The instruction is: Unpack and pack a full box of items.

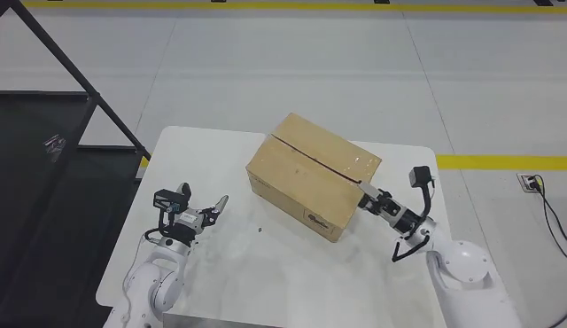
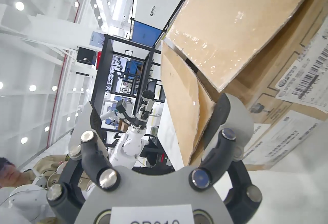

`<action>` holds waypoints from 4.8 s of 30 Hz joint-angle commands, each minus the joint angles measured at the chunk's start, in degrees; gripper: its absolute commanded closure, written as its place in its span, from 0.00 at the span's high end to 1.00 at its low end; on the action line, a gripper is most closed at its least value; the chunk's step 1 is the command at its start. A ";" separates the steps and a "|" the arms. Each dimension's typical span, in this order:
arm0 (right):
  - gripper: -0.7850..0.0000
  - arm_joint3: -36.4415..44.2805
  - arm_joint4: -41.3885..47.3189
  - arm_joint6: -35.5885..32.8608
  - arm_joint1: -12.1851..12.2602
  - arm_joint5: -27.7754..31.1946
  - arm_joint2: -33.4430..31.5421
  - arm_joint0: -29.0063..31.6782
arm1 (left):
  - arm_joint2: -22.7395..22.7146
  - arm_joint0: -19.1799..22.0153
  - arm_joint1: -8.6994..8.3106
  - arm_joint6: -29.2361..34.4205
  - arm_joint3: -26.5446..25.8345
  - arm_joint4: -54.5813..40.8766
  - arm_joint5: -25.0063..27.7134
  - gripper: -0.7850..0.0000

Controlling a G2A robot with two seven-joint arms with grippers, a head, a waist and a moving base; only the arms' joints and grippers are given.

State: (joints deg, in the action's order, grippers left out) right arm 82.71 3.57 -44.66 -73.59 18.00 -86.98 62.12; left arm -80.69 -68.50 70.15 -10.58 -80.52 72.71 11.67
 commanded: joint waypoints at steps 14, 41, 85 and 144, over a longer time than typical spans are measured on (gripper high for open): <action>0.48 0.04 -4.96 3.03 0.60 2.32 3.34 0.55 | 0.00 0.00 0.00 0.00 0.00 0.00 0.00 1.00; 0.40 1.76 -3.19 -2.24 2.17 7.36 5.46 2.01 | 0.00 0.00 0.00 0.00 0.00 0.00 0.00 1.00; 1.00 27.89 -65.86 26.72 3.81 5.90 6.84 27.87 | -0.49 -1.02 0.01 1.51 -1.93 -0.18 -0.95 1.00; 1.00 22.42 -46.51 38.50 2.12 1.55 1.55 24.20 | 1.75 5.53 0.43 4.25 3.15 6.14 -3.83 1.00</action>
State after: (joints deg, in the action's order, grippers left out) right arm 105.14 -44.65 -6.02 -71.59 16.25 -84.99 86.06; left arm -79.60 -63.89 70.49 -6.19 -78.39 78.06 8.04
